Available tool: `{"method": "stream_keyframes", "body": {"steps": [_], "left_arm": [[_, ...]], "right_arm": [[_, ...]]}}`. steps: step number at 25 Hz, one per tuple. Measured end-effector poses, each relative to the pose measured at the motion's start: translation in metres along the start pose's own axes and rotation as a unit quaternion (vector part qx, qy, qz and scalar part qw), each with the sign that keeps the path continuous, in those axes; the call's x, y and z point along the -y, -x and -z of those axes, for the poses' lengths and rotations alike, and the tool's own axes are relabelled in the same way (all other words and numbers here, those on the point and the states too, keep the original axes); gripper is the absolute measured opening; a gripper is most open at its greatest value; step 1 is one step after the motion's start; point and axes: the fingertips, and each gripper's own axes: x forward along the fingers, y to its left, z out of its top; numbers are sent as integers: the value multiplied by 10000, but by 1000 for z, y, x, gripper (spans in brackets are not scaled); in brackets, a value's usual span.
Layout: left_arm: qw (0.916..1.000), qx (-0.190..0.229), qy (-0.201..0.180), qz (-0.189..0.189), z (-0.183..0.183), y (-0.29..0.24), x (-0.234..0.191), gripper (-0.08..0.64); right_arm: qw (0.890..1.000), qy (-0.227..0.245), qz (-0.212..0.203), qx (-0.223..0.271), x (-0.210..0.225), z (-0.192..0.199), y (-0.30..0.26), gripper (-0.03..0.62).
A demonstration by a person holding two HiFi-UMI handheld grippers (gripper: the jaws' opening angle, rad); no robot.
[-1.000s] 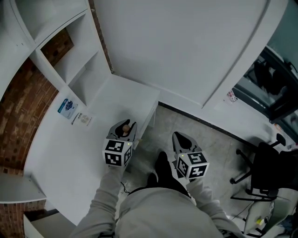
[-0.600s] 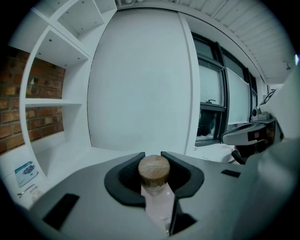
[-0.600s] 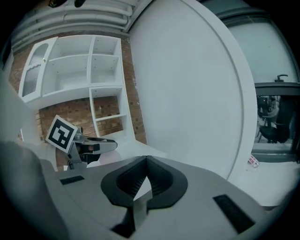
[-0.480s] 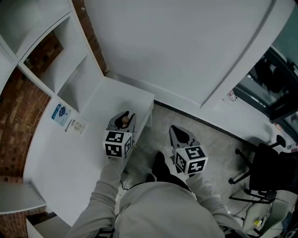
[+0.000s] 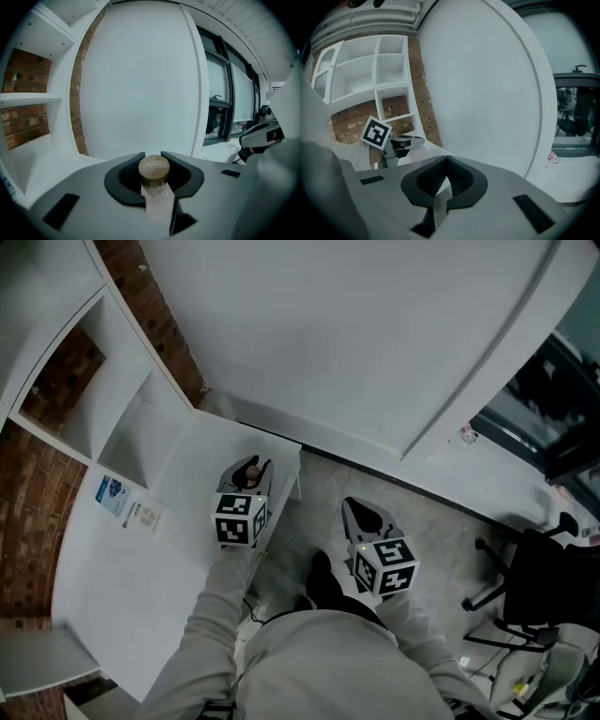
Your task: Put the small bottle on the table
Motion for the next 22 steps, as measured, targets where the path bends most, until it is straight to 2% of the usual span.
{"method": "stream_keyframes", "body": {"steps": [11,22], "left_arm": [[9998,-149,-13,-118,-3,-69,-14,115],[9994,-295,30,-159,3,-108,-27,116]], "right_arm": [[9999,-65,74,-69,32,-7,-21,28],[9997,-106,184,-73,52,-15,-32,28]]}}
